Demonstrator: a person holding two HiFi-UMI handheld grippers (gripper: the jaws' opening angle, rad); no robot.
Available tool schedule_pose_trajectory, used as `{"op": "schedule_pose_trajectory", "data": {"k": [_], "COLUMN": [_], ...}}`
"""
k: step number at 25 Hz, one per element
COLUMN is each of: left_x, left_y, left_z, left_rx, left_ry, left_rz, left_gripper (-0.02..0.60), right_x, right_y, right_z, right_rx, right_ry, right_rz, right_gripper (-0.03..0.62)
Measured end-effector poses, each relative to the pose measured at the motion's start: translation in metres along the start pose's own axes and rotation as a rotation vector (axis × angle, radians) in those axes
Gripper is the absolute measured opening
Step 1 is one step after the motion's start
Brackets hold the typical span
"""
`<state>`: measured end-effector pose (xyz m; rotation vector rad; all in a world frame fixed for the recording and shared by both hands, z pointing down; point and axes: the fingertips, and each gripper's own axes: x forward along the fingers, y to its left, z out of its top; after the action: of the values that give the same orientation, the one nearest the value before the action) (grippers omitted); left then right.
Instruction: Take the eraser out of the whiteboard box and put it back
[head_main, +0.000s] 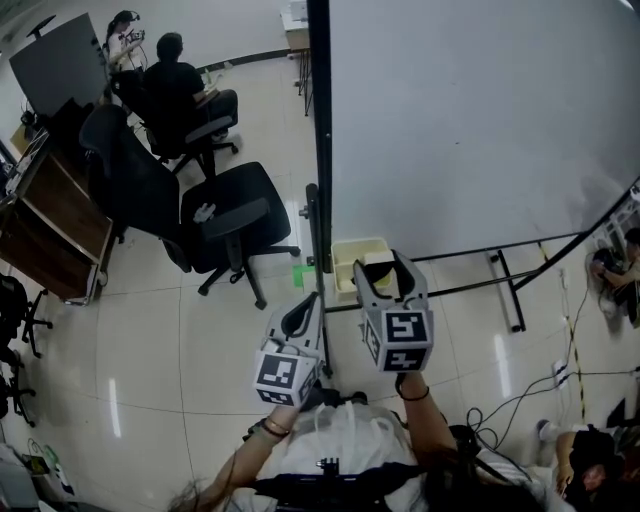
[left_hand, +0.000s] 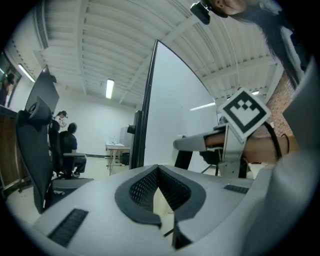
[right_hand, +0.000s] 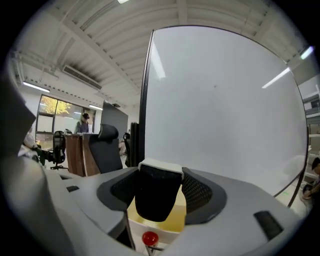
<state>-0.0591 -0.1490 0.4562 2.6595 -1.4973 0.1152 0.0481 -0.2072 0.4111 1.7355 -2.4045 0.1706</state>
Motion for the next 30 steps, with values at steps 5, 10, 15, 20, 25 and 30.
{"op": "schedule_pose_trajectory", "data": {"k": [5,10,15,20,25,30], "left_x": [0.003,0.004,0.007,0.006,0.006,0.007], "left_y": [-0.007,-0.009,-0.022,-0.018,-0.013,-0.014], "left_z": [0.002,0.002,-0.002,0.006,0.003,0.004], "left_rx": [0.004,0.017,0.078,0.031,0.016,0.012], "left_ry": [0.0,0.004,0.063,-0.004,0.002,0.0], "left_rz": [-0.028,-0.037,-0.085,-0.069,-0.041,-0.042], "left_gripper": [-0.015,-0.015,-0.015,-0.017,-0.015,-0.015], "right_x": [-0.026,-0.032,-0.029,-0.03,-0.03,-0.029], "right_y": [0.001,0.0,-0.002,-0.003,-0.006,-0.008], "right_z": [0.037,0.037,0.03,0.027,0.022,0.022], "right_rx": [0.024,0.028,0.044,0.045,0.058,0.05], "right_ry": [-0.099,-0.1,-0.084,-0.06,-0.046,-0.049], "right_rz": [0.034,0.039,0.042,0.031,0.024,0.029], "right_gripper": [0.284,0.284,0.284,0.284,0.284,0.284]}}
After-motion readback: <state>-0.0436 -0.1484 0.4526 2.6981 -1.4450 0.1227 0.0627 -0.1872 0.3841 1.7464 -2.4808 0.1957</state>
